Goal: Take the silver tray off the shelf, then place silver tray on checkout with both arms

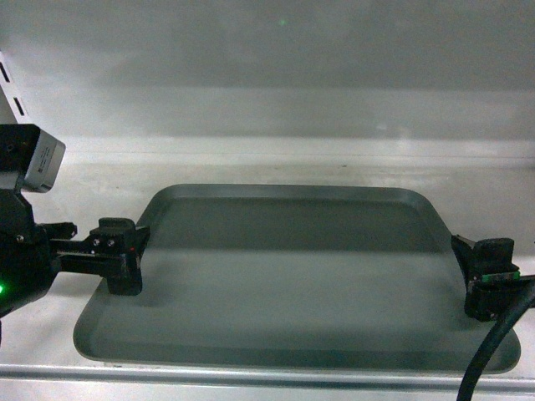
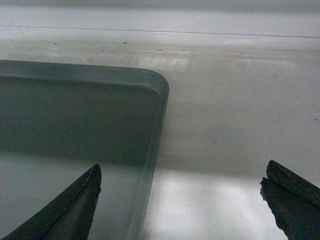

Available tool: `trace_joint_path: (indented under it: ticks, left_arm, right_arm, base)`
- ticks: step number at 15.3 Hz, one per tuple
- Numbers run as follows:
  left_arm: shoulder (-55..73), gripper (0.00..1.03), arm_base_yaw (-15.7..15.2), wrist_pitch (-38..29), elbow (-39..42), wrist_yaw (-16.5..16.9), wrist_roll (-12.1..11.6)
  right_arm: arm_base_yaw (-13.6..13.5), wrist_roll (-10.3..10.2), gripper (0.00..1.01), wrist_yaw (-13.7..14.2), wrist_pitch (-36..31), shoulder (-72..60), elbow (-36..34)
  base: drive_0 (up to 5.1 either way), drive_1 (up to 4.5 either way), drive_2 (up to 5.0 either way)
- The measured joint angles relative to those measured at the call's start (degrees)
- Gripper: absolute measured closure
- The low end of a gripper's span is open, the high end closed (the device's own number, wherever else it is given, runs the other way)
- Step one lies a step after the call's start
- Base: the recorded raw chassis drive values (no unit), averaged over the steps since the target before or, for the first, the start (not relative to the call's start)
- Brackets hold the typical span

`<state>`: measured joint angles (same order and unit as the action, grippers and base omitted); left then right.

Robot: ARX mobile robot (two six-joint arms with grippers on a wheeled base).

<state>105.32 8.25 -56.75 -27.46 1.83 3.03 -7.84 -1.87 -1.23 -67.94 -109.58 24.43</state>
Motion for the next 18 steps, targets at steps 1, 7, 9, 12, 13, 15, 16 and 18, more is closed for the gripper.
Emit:
trace_joint_path:
  ticks: [1,7,9,12,13,15,16,18]
  left_arm:
    - [0.2,0.05,0.2,0.4,-0.5,-0.1,0.0]
    - [2.3,0.05,1.1,1.4,-3.0,-1.4,0.0]
    - [4.2,0.05,1.4,1.5,-3.1,-1.7,0.2]
    - [5.0,0.05,1.4,1.7,-3.3,-1.6,0.7]
    - [5.2,0.05,1.4,1.5,-3.5,-1.6,0.9]
    - [5.4,0.05,1.4,1.6,-3.7,-1.6,1.0]
    - [5.6,0.05,1.4,1.7,-3.8,-1.6,1.0]
    - [6.5,0.05,1.7,1.1,-3.8,-1.6,0.2]
  right_arm:
    - [0.0,-0.2,0.03,0.0,1.0,-0.1,0.7]
    - [-2.5,-5.3,0.03,3.3,12.5,-0.6,7.1]
    - [-2.7,-8.2,0.03,4.7,15.7,-1.6,9.5]
    - [-2.7,-9.7,0.03,7.0,17.7,-3.2,11.0]
    - [-2.7,-9.7,0.03,7.0,17.9,-3.2,11.1]
    - [-3.2,-9.6,0.03,7.0,17.3,-3.2,11.4]
    - [-3.7,-8.5,0.03,7.0,15.9,-3.2,11.4]
    - [-4.5,-5.4,0.03,7.3,14.1,-5.2,10.5]
  base:
    - [0.0,0.0,0.0]
    - [0.0,0.0,0.0]
    - [0.0,0.0,0.0]
    - [0.0,0.0,0.0]
    - [0.0,0.0,0.0]
    - [0.0,0.0,0.0]
    - [0.0,0.0,0.0]
    - [0.0,0.0,0.0]
